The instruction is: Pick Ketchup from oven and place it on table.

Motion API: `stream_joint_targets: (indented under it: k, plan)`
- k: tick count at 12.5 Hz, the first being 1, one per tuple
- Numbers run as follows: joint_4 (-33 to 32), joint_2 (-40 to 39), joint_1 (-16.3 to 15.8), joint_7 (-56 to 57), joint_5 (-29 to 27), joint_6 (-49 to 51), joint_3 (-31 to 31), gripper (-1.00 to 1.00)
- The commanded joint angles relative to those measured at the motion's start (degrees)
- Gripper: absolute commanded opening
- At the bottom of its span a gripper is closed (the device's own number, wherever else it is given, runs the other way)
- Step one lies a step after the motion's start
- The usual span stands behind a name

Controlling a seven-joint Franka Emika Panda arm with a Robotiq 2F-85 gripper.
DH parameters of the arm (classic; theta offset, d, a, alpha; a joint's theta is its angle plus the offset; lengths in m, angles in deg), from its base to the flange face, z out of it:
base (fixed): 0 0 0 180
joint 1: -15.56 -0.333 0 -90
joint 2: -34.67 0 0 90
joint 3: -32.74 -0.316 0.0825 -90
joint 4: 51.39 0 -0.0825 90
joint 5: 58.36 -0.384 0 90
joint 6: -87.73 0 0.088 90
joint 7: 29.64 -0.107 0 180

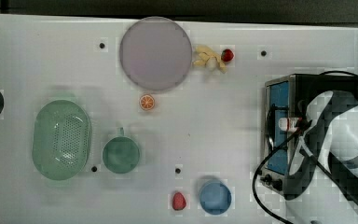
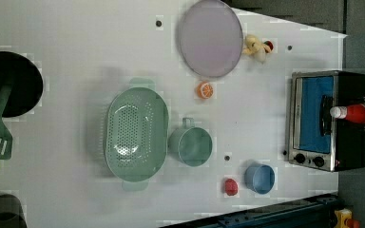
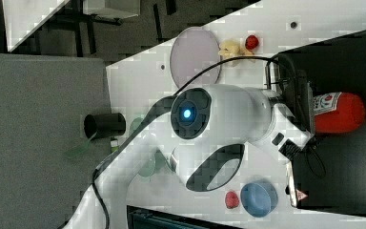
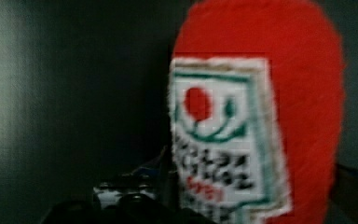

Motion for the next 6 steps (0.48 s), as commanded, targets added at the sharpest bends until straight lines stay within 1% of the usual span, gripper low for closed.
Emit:
stream_joint_targets:
  k: [1,2,3,5,6]
  plan:
    - [1.66,1.85,1.33,2.01,-1.78,-0.10,1.68,1.00]
    - [1.44,1.63,1.37,2.01,-1.79,-0.16,1.68,1.00]
    - [1.27,1.55,1.41,2.01,-1.80,-0.22,1.64,0.91]
    - [1.05,1.49,1.41,2.01,-1.90,-0.37,1.62,0.43]
    - [1.24,1.67,1.33,2.03,-1.90,-0.39,1.59,0.24]
